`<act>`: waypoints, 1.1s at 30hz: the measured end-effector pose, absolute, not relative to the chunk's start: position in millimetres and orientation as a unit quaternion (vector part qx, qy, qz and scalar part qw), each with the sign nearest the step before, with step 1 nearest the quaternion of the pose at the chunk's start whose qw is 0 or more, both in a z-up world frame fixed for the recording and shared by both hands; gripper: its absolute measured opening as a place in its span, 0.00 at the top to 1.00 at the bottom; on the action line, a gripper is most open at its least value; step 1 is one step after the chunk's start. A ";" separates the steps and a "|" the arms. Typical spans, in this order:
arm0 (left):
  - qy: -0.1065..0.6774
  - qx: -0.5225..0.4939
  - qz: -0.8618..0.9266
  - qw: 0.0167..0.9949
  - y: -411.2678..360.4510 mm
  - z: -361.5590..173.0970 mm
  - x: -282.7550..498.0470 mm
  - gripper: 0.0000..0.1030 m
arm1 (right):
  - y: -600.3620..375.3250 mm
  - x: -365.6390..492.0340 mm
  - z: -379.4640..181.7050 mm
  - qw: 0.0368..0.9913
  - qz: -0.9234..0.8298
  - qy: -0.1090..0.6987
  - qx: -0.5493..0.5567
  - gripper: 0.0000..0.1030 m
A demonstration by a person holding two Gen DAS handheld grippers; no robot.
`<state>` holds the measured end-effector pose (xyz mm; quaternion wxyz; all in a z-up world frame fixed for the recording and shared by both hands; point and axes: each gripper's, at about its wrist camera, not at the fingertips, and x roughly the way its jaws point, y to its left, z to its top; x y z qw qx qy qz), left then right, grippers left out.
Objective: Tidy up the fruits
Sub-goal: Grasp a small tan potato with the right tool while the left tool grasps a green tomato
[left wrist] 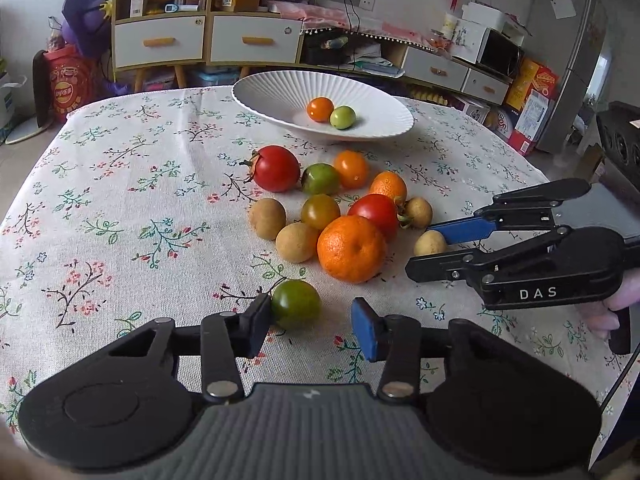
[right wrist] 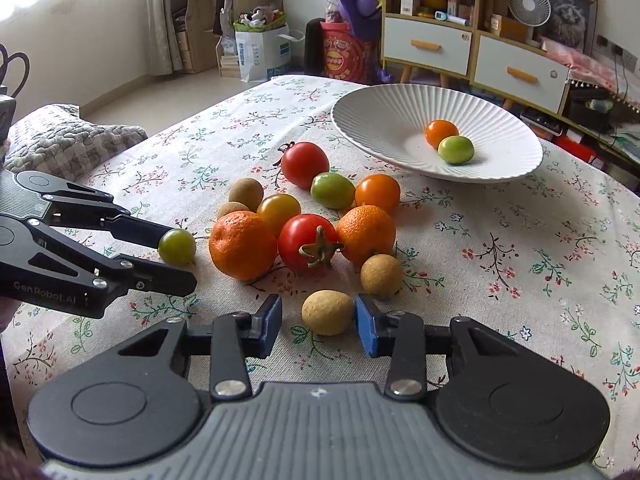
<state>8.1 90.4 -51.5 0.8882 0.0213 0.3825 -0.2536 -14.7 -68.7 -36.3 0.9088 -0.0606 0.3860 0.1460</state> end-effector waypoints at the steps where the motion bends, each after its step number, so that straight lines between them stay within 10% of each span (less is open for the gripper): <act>1: 0.383 0.022 -0.253 0.888 89.9 -51.6 8.8 0.64 | -68.7 -14.8 -36.2 0.909 0.146 0.386 -0.062 0.69; 33: 0.365 0.018 -0.238 0.900 77.4 -25.9 24.2 0.79 | -84.1 -6.9 -8.3 0.922 0.139 0.359 -0.034 0.75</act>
